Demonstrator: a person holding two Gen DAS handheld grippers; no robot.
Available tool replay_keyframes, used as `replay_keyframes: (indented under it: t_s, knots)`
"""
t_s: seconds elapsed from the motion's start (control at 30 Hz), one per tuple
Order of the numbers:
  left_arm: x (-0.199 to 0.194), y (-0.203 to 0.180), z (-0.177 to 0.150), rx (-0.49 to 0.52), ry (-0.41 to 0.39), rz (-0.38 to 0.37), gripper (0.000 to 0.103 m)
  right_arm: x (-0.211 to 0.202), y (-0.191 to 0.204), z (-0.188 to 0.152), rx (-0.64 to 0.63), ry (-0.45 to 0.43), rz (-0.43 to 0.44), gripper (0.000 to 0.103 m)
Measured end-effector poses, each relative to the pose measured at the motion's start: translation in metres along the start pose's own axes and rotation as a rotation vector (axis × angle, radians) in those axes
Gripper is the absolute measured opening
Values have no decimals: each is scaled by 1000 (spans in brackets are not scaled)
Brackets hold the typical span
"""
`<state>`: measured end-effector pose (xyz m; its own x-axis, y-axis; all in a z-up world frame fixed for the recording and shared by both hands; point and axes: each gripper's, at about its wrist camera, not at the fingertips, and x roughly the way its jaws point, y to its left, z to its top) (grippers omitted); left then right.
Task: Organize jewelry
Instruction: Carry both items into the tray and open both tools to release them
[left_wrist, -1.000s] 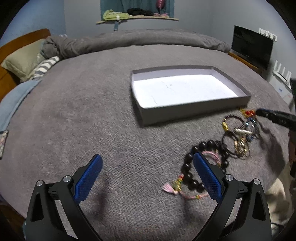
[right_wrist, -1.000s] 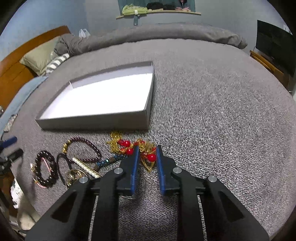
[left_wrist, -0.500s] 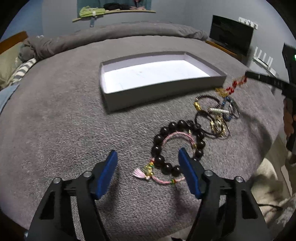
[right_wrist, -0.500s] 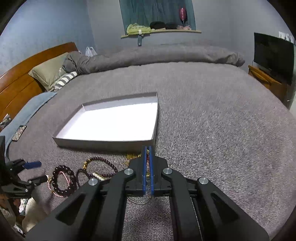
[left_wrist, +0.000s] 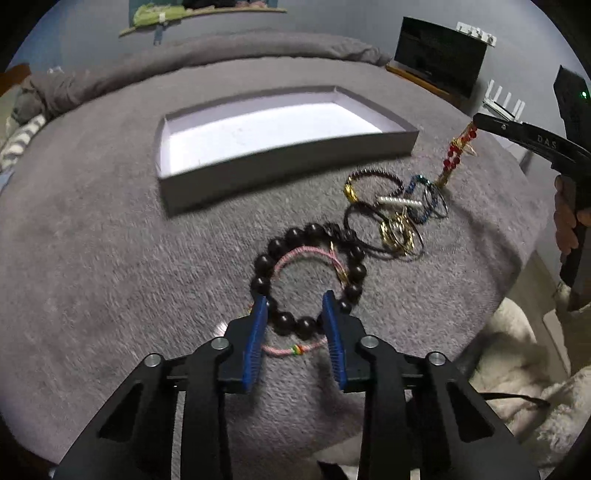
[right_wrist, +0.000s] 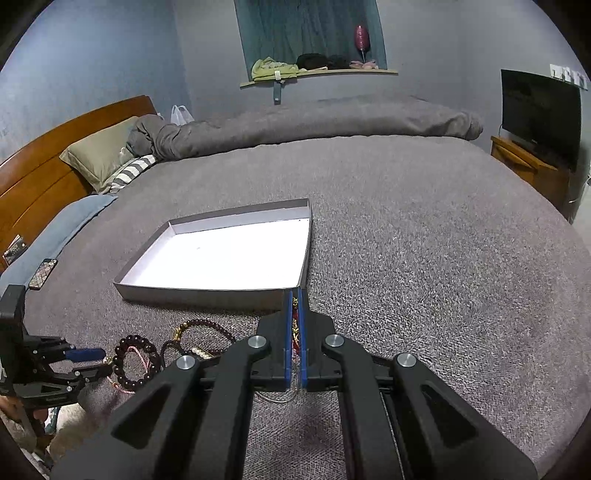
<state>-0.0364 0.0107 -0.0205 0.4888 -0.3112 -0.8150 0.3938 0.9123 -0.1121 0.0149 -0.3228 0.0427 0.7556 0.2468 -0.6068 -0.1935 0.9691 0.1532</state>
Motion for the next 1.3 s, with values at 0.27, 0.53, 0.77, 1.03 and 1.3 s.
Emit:
replay_keyframes:
  t_s: [0.27, 0.53, 0.77, 1.03, 1.3]
  knots:
    - [11, 7, -5, -69, 57, 4, 31, 0, 1, -2, 3, -2, 5, 3]
    - [28, 13, 2, -103, 54, 1, 31, -1, 4, -3, -7, 2, 10, 3]
    - [38, 8, 8, -86, 36, 21, 31, -1, 7, -2, -12, 3, 18, 3]
    - [36, 11, 13, -79, 12, 40, 14, -6, 15, -1, -34, -3, 26, 3]
    - [-12, -4, 25, -31, -97, -5, 14, -14, 13, 13, -42, -31, 25, 3]
